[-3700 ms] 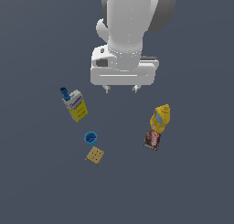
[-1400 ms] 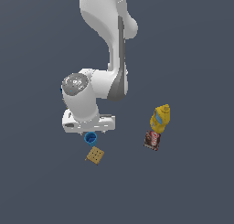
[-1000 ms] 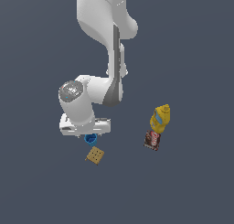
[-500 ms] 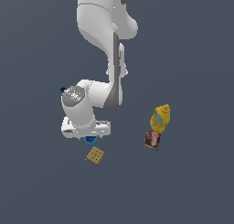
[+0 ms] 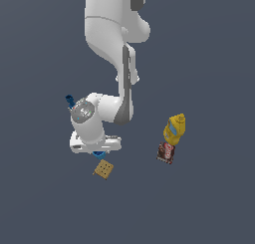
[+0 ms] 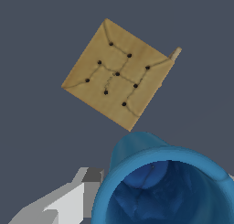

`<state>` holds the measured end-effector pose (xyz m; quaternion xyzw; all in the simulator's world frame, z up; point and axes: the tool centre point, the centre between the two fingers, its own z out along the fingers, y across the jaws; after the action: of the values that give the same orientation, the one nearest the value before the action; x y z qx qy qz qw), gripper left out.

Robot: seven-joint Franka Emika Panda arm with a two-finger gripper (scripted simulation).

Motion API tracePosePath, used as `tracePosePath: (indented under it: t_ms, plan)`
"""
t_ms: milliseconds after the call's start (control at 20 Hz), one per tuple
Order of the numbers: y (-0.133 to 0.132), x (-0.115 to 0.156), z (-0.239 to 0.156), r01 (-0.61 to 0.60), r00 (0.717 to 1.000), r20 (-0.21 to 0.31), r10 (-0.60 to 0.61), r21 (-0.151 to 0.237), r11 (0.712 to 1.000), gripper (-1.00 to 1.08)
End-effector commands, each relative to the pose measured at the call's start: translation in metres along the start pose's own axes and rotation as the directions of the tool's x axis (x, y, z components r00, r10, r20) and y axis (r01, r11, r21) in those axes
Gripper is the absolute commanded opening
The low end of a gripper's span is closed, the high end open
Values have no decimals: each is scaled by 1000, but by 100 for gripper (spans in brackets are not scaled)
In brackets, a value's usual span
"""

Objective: Pick up a designated object from a clutter of objects.

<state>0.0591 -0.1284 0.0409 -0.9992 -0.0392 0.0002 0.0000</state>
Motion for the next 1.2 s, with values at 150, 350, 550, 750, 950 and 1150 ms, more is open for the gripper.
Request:
tracePosePath:
  t_ms: [150, 350, 550, 750, 950, 1150]
  plan:
    - [0, 0, 1, 0, 1000, 0, 0, 0, 1000, -100]
    - [0, 0, 1, 0, 1000, 0, 0, 0, 1000, -100]
    - [-2, 1, -2, 0, 1000, -1, 0, 0, 1000, -100]
    - [-12, 2, -13, 0, 1000, -1, 0, 0, 1000, -100]
    - [-31, 6, -33, 0, 1000, -1, 0, 0, 1000, -100]
    - [-58, 11, -63, 0, 1000, -1, 0, -1, 1000, -100]
